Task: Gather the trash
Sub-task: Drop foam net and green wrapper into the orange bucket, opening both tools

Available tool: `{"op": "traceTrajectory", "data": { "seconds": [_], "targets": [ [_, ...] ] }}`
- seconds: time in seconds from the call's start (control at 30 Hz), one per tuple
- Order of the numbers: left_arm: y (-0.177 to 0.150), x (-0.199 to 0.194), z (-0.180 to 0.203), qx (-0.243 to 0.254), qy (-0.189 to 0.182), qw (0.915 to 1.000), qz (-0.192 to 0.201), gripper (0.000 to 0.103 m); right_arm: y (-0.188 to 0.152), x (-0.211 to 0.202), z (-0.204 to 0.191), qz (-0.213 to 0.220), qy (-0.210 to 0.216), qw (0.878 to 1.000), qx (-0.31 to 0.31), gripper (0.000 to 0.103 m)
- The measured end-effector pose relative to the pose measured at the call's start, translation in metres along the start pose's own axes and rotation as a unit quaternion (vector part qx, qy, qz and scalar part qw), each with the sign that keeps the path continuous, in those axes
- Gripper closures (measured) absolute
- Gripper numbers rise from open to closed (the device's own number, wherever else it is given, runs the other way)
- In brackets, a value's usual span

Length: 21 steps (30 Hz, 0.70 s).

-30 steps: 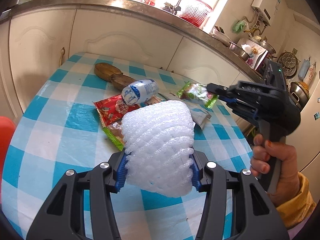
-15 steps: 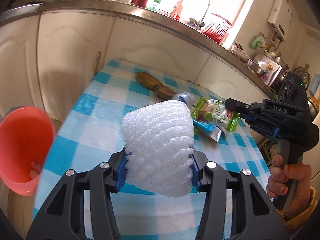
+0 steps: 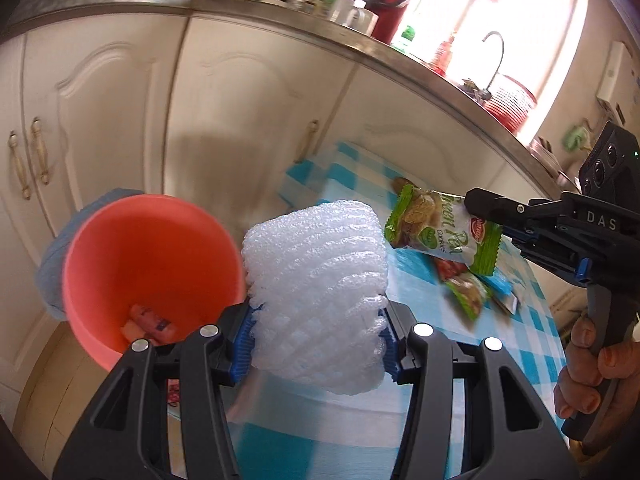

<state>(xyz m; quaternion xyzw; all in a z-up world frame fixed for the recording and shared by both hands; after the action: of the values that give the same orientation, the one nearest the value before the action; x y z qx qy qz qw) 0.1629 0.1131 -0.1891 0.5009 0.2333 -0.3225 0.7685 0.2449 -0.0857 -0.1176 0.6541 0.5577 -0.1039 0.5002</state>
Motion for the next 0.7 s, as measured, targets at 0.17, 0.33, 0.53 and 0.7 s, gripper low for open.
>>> {"op": "traceTrajectory", "data": {
  "seconds": [0.17, 0.33, 0.53, 0.7],
  "targets": [
    [0.006, -0.006, -0.035, -0.034, 0.028, 0.9990, 0.008, 0.051, 0.011, 0.046, -0.030, -0.034, 0.015, 0.999, -0.027, 0.092],
    [0.008, -0.003, -0.059, -0.056, 0.049, 0.9973, 0.006, 0.051, 0.015, 0.084, -0.048, -0.067, 0.026, 0.997, -0.039, 0.092],
    [0.007, 0.009, -0.089, -0.081, 0.071, 0.9941, -0.012, 0.051, 0.015, 0.121, -0.064, -0.095, 0.027, 0.994, -0.050, 0.092],
    [0.003, 0.020, -0.108, -0.094, 0.088, 0.9913, -0.029, 0.051, 0.012, 0.144, -0.067, -0.117, 0.029, 0.991, -0.051, 0.092]
  ]
}}
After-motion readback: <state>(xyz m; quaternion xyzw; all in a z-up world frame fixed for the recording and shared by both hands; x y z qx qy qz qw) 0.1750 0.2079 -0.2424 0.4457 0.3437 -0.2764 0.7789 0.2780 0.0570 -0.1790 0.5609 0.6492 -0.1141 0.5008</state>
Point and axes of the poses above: each gripper's, at about its wrist camera, not at the fingertips, and x roughly the way its jaws point, z to its right, y to its top, the point moved 2 cm from there along x, roughly the way its jaws point, and after that the axes turned 7 degrees about -z, right-handed, at the moved point
